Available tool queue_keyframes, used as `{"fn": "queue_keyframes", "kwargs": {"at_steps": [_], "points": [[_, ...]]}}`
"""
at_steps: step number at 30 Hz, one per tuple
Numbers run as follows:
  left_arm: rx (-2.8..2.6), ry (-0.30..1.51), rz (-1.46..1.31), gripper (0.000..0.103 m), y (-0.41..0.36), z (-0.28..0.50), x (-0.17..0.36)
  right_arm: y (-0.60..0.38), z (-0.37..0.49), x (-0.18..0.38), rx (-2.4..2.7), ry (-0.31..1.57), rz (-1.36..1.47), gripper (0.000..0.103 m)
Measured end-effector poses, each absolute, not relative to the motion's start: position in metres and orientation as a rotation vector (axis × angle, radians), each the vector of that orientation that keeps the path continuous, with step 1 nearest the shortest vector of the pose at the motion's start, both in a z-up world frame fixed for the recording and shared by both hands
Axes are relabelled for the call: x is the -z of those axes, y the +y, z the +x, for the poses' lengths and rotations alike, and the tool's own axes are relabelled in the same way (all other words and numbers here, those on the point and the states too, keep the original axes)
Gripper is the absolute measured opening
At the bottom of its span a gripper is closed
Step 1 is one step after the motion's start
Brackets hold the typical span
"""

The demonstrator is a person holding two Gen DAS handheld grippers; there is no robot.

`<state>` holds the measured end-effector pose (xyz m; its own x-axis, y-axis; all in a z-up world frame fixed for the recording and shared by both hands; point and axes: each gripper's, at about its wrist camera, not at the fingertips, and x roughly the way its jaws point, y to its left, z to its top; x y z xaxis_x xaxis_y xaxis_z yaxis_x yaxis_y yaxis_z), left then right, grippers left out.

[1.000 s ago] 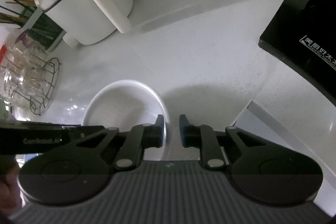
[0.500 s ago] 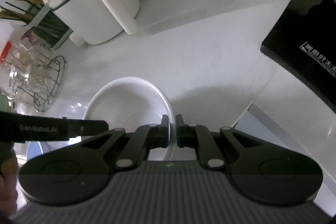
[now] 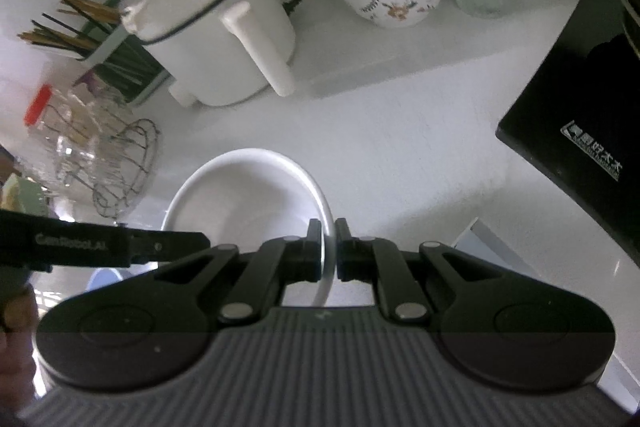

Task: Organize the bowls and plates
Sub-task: 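Close both grippers on the rim of the white ceramic bowl, then lift the white bowl and carry it over the nested blue bowls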

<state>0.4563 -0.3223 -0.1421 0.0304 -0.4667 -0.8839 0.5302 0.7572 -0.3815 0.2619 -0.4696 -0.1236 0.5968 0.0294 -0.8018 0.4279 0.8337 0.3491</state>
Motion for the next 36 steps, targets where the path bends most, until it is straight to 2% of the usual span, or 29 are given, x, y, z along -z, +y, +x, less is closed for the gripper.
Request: {"fn": "queue_keyframes", "kwargs": {"at_steps": [36], "points": [[0.680,1.262,-0.021,0.008,-0.224,0.441,0.083,-0.402,0.275,0.069,0.086,0.900,0.441,0.010]]}}
